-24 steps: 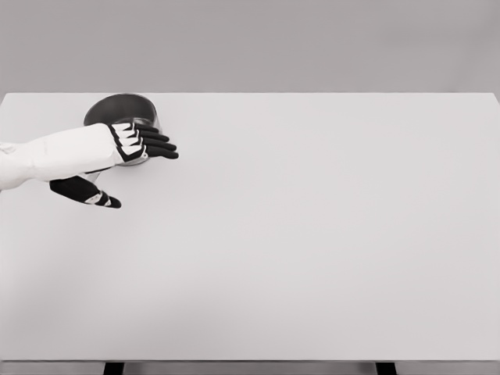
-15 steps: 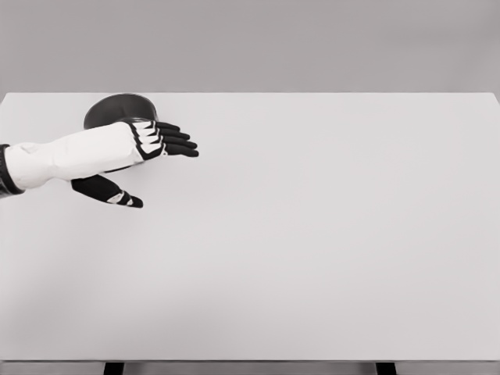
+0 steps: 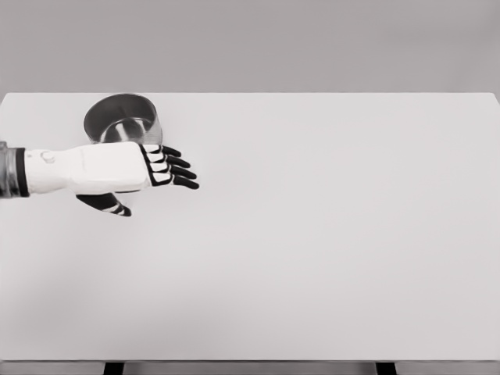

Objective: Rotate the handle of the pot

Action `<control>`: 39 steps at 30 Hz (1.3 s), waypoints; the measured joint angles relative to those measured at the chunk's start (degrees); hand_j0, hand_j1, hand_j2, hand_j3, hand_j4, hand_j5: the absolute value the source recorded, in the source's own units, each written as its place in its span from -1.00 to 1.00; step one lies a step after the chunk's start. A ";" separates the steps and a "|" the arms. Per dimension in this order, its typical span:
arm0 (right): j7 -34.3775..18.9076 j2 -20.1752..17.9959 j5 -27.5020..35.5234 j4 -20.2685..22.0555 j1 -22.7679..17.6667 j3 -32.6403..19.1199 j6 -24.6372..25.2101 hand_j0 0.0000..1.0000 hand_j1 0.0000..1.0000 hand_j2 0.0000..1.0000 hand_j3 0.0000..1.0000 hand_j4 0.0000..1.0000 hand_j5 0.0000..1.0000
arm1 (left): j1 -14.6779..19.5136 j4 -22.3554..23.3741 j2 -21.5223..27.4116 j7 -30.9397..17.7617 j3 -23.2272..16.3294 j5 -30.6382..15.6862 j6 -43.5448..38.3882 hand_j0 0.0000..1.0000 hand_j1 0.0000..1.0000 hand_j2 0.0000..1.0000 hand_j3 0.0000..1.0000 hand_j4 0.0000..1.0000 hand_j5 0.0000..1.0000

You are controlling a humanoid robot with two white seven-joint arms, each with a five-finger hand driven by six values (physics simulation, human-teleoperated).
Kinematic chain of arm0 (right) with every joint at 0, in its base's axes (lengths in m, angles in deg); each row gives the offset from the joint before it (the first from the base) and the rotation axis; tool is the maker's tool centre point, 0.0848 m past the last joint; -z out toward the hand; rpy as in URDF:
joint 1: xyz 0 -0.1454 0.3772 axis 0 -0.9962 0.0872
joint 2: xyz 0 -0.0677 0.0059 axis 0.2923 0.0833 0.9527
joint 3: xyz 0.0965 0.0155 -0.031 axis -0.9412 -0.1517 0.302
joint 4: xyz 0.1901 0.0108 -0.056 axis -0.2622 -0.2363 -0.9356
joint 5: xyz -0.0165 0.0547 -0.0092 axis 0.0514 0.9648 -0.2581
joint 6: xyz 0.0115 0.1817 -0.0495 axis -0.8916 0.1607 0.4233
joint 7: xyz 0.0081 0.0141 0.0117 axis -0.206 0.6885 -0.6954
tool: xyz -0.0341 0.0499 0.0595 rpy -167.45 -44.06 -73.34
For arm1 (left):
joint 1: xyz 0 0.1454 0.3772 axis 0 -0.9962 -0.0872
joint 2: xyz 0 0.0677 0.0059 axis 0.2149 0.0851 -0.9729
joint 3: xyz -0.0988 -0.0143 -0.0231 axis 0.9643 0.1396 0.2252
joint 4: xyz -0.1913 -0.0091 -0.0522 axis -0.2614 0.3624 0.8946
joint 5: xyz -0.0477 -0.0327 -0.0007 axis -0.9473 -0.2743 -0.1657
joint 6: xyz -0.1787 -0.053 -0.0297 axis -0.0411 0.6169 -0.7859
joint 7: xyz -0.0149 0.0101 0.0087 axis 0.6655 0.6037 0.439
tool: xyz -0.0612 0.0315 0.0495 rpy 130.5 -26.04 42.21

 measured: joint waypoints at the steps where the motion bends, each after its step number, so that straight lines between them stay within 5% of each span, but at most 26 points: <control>1: 0.00 0.00 0.00 0.00 0.00 0.00 0.00 1.00 1.00 1.00 1.00 1.00 1.00 | -0.17 -0.01 0.49 0.00 -0.11 -1.43 0.00 1.00 1.00 1.00 1.00 1.00 1.00; 12: 0.00 0.00 0.00 0.00 0.00 0.00 0.00 1.00 1.00 1.00 1.00 1.00 1.00 | 0.18 -0.02 0.11 0.00 -0.64 -5.10 -0.01 1.00 1.00 1.00 1.00 1.00 1.00; 17: 0.00 0.00 0.00 0.00 0.00 0.00 0.00 1.00 1.00 1.00 1.00 1.00 1.00 | 0.26 0.28 -0.20 0.02 -0.75 -13.48 -0.02 1.00 1.00 1.00 1.00 1.00 1.00; 20: -0.01 0.00 0.00 0.00 0.00 0.00 0.00 1.00 1.00 1.00 1.00 1.00 1.00 | 0.35 0.84 0.14 0.01 -0.63 -13.54 -0.02 1.00 1.00 1.00 1.00 1.00 1.00; 22: 0.00 0.00 0.01 0.01 0.00 0.00 0.00 1.00 1.00 1.00 1.00 1.00 1.00 | 4.46 2.29 -0.23 0.00 -1.33 -12.23 0.00 1.00 1.00 1.00 1.00 1.00 1.00; 24: -0.01 0.00 0.01 0.00 0.00 -0.01 0.00 1.00 1.00 1.00 1.00 1.00 1.00 | 14.80 4.41 -1.02 0.04 -6.90 -11.69 -0.15 1.00 1.00 1.00 1.00 1.00 1.00; 25: 0.00 0.00 0.01 0.00 0.00 -0.01 0.00 1.00 1.00 1.00 1.00 1.00 1.00 | 17.40 5.96 -1.30 0.04 -10.71 -11.36 -0.14 1.00 1.00 1.00 1.00 1.00 1.00; 28: 0.00 0.00 -0.01 0.00 0.00 0.00 0.00 1.00 1.00 1.00 1.00 1.00 1.00 | 17.93 9.21 -1.74 0.01 -17.46 -10.42 -0.03 1.00 1.00 1.00 1.00 1.00 1.00; 31: 0.00 0.00 0.00 0.00 0.00 0.00 0.00 1.00 1.00 1.00 1.00 1.00 1.00 | 17.93 10.69 -1.61 0.02 -19.78 -10.12 0.00 1.00 1.00 1.00 1.00 1.00 1.00; 39: 0.00 0.00 0.00 0.00 0.00 0.00 0.00 1.00 1.00 1.00 1.00 1.00 1.00 | 16.61 12.08 -0.16 0.01 -15.80 -10.75 -0.01 1.00 1.00 1.00 1.00 1.00 1.00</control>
